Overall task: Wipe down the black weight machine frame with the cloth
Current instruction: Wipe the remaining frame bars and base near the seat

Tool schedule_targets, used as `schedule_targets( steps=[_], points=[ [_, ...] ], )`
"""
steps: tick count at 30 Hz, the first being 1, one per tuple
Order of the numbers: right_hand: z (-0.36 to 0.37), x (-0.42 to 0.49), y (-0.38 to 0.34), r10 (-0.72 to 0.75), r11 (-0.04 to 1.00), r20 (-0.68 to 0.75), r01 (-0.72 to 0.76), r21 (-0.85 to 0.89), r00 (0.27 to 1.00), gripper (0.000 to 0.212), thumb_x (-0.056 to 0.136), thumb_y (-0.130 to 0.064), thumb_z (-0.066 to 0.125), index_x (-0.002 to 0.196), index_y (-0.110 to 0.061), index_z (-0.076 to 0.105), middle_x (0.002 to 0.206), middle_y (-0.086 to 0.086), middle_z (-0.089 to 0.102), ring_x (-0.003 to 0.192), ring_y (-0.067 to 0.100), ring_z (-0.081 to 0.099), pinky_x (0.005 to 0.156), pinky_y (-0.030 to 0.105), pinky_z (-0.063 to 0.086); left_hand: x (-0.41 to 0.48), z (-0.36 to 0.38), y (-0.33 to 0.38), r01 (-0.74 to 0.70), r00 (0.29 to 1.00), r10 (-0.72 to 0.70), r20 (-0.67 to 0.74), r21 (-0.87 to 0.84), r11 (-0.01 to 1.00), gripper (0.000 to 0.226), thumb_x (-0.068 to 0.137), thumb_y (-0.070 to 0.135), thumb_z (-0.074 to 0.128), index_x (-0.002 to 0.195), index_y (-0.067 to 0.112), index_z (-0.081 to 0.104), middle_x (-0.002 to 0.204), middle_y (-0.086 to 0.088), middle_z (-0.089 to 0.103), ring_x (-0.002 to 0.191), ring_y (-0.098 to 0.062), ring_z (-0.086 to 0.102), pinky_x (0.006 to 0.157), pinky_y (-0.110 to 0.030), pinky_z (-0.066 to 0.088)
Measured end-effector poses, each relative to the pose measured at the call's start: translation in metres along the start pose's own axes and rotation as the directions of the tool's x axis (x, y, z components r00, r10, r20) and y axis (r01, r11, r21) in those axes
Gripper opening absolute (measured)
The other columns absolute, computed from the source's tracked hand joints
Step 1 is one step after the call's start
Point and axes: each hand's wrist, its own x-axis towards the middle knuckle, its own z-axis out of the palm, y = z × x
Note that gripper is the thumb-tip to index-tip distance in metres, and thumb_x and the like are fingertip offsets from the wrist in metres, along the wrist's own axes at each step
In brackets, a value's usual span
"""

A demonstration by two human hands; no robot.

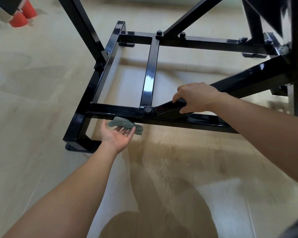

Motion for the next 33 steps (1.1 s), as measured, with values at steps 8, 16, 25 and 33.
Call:
schedule_targets(
  steps=[8,16,25,33],
  points=[
    [0.001,0.001,0.002,-0.001,1.0,-0.013,0.001,0.01,1.0,0.035,0.086,-0.037,0.072,0.12,-0.035,0.067,0.1,-0.008,0.056,0.093,0.019,0.056,0.071,0.037,0.048,0.003,0.012,-0.025,0.08,0.992,-0.08,0.098,0.006,0.997,0.085,0.083,0.083,0.043,0.128,0.011,0.052,0.137,-0.02,0.054,0.129,-0.042,0.051,0.113,-0.061,0.037],
    [0.002,0.001,0.003,-0.012,1.0,-0.019,0.012,-0.002,1.0,0.034,0.088,-0.037,0.071,0.122,-0.034,0.066,0.101,-0.007,0.055,0.092,0.02,0.055,0.071,0.037,0.048,0.005,0.007,-0.013,-0.066,0.998,0.066,-0.006,-0.074,0.995,0.092,0.081,0.085,0.043,0.142,0.016,0.044,0.148,-0.016,0.045,0.138,-0.041,0.043,0.113,-0.06,0.037],
    [0.001,0.0,0.002,-0.025,1.0,-0.023,0.025,-0.009,0.999,0.035,0.089,-0.037,0.071,0.123,-0.032,0.066,0.102,-0.004,0.056,0.094,0.022,0.056,0.07,0.039,0.049,0.008,0.034,-0.062,0.122,0.991,-0.123,0.06,0.02,0.992,0.1,0.083,0.087,0.032,0.147,0.011,0.04,0.144,-0.023,0.049,0.128,-0.045,0.051,0.106,-0.061,0.044],
    [0.004,0.001,0.005,-0.034,0.999,-0.042,0.033,-0.016,0.999,0.033,0.087,-0.036,0.07,0.119,-0.032,0.067,0.098,-0.005,0.054,0.092,0.022,0.056,0.065,0.036,0.045,0.015,0.055,-0.123,0.14,0.989,-0.139,-0.041,0.012,0.99,0.089,0.09,0.081,0.024,0.117,0.004,0.06,0.126,-0.024,0.065,0.112,-0.046,0.065,0.105,-0.054,0.046]
  ],
)
